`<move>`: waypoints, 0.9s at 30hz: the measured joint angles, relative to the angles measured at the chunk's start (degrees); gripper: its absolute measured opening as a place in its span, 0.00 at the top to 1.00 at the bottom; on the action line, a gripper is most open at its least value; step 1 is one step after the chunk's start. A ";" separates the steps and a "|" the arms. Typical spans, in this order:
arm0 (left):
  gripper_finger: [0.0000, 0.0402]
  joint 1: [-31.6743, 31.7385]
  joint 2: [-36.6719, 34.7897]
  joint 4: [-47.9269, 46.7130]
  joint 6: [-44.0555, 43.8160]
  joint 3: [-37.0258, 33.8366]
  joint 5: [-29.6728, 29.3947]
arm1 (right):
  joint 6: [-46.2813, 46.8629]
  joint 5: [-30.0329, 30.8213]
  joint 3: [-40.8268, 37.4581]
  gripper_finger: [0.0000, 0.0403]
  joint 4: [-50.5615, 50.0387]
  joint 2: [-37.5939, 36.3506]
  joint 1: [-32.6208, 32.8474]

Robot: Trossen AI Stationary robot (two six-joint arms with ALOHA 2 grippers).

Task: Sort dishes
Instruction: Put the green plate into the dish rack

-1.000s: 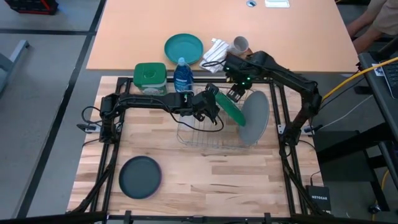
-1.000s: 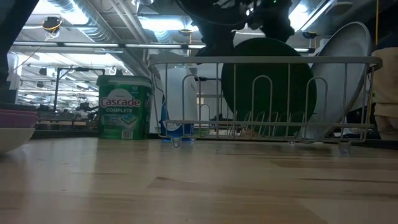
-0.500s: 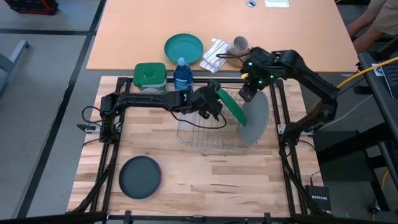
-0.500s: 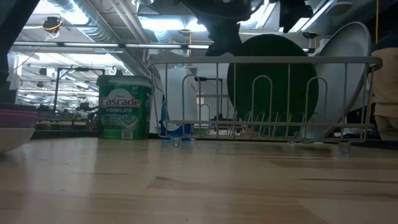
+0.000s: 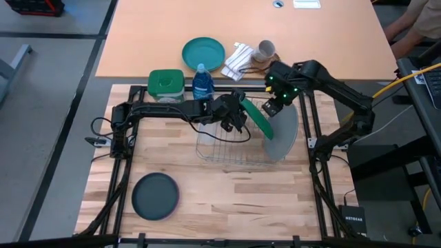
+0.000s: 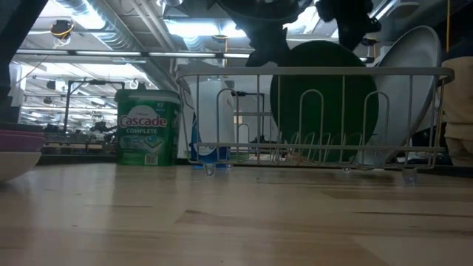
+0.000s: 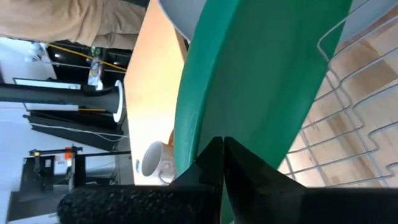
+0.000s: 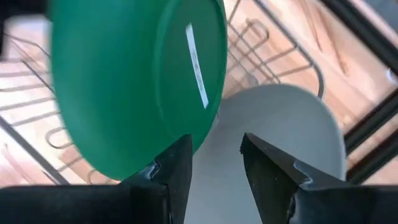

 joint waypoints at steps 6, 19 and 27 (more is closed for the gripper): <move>0.99 0.85 0.04 4.87 0.30 -0.02 0.75 | -0.28 -4.85 -5.05 0.63 -0.01 0.02 0.02; 0.99 2.65 0.04 6.21 0.29 0.00 6.68 | -1.29 -9.77 -6.48 0.63 -0.10 0.02 0.02; 0.99 2.96 0.04 6.44 0.29 -0.01 8.03 | -1.30 -17.39 -6.48 0.63 0.16 0.02 0.04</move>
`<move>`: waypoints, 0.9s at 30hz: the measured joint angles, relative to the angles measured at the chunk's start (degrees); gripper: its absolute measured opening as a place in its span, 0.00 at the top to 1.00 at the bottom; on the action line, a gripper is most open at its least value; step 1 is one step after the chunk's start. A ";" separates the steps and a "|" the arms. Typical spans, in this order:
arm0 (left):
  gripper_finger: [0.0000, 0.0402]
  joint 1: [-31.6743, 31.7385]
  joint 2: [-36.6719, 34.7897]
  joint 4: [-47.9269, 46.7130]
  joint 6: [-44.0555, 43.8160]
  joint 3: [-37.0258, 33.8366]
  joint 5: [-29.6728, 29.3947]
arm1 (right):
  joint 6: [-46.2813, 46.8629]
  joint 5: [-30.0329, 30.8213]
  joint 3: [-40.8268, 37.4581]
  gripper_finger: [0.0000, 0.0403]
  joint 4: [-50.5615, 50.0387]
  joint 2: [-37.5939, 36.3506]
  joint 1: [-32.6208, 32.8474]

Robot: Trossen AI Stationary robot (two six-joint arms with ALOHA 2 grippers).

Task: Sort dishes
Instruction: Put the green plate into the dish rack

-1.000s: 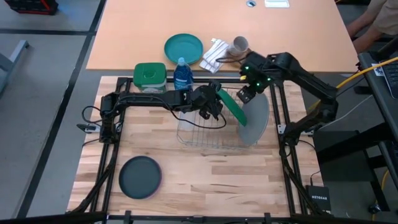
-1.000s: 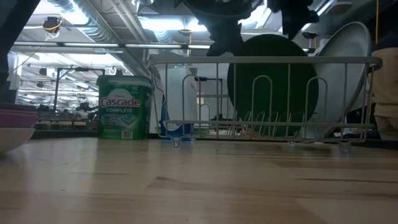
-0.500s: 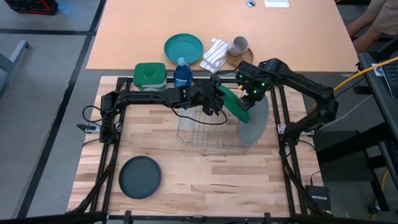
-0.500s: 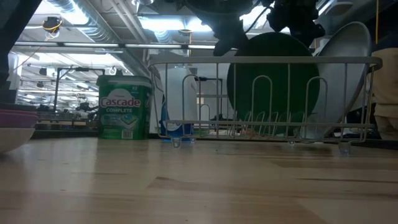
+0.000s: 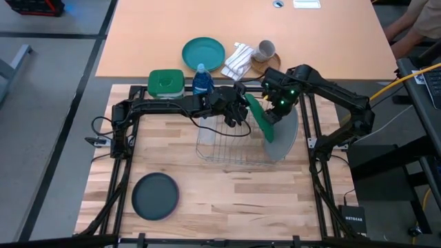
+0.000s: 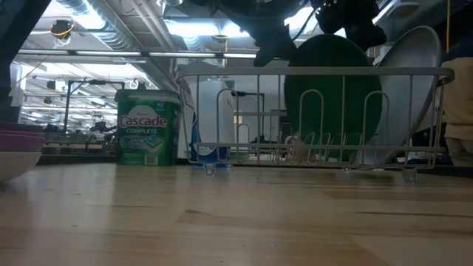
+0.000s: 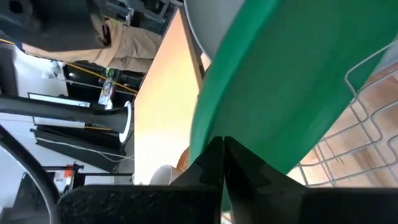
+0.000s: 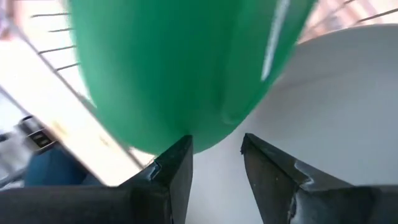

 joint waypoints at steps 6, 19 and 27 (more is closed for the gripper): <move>0.99 0.00 0.00 -0.04 0.01 -0.01 5.64 | -0.32 -6.05 0.00 0.63 -0.07 0.00 0.00; 0.99 0.00 0.00 0.61 0.01 -0.01 14.63 | -0.47 -10.08 0.63 0.63 -0.16 0.00 -0.02; 0.99 -0.63 0.00 0.63 0.01 -0.01 15.86 | -0.52 -4.55 7.65 0.63 -0.17 0.00 -0.11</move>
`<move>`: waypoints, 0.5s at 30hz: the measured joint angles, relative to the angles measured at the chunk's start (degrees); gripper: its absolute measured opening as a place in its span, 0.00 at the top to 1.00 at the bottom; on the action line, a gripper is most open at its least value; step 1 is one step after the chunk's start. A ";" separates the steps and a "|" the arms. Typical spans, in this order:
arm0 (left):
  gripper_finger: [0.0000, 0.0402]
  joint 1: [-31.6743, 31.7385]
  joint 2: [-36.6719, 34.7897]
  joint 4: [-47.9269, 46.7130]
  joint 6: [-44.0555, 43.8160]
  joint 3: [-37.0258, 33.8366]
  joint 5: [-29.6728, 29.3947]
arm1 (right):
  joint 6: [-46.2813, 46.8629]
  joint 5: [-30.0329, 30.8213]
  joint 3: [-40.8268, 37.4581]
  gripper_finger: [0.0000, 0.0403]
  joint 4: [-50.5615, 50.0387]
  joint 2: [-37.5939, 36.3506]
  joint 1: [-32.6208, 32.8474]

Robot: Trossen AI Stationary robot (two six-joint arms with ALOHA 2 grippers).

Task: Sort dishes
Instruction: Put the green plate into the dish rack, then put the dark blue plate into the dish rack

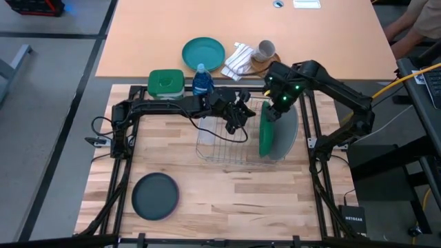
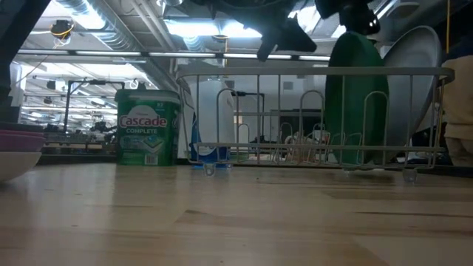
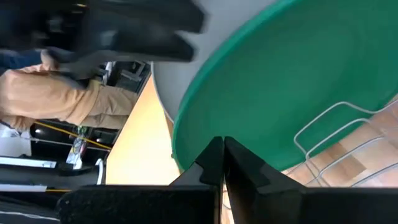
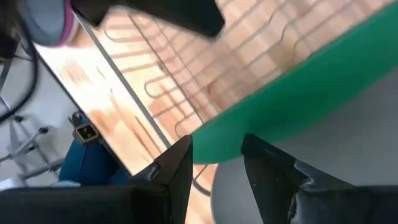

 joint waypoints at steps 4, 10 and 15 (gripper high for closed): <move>0.99 -0.42 0.00 0.11 -0.02 0.02 0.02 | -0.04 2.97 5.01 0.63 0.00 0.00 0.00; 0.99 -1.40 0.00 0.07 -1.77 0.01 0.00 | -0.45 7.37 11.90 0.63 0.02 -0.02 0.02; 0.99 -3.95 -1.56 -1.42 -6.49 0.00 -1.83 | -4.29 11.00 16.67 0.63 0.01 -0.02 0.02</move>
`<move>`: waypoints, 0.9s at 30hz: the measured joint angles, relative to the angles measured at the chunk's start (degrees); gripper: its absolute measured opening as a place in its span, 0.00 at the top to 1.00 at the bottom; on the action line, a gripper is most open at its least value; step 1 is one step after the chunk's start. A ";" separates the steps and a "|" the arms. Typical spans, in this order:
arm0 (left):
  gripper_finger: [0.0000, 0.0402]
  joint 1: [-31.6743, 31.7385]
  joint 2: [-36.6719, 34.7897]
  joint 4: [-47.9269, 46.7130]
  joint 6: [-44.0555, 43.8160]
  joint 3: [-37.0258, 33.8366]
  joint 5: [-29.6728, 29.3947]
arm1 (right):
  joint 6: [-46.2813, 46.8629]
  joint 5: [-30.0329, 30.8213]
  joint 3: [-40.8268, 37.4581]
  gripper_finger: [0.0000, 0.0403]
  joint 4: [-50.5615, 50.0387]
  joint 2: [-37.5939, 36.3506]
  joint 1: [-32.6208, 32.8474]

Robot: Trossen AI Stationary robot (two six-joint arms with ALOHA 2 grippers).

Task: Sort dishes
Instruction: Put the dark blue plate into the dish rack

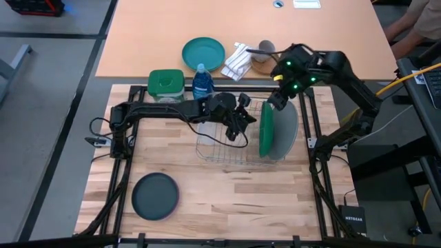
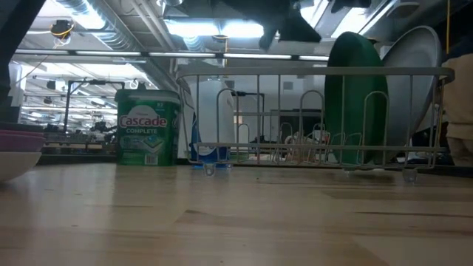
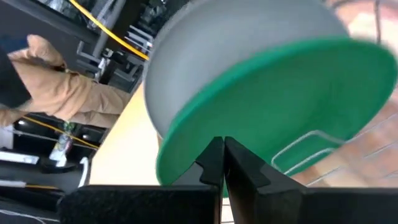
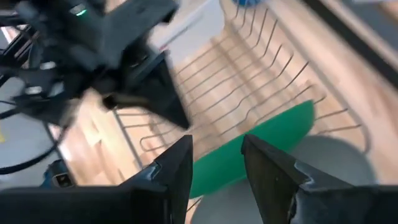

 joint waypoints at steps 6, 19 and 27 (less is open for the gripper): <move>0.99 -4.38 -6.33 -9.12 -4.10 0.00 -8.43 | -2.82 2.19 2.94 0.63 0.21 -0.04 0.00; 0.99 -18.03 -19.16 -43.35 -54.91 0.02 -14.94 | -8.12 2.10 2.75 0.63 2.86 -0.02 0.00; 0.88 -25.38 -18.13 -65.86 -82.87 0.02 -14.71 | -9.17 1.66 2.72 0.63 7.14 0.02 0.04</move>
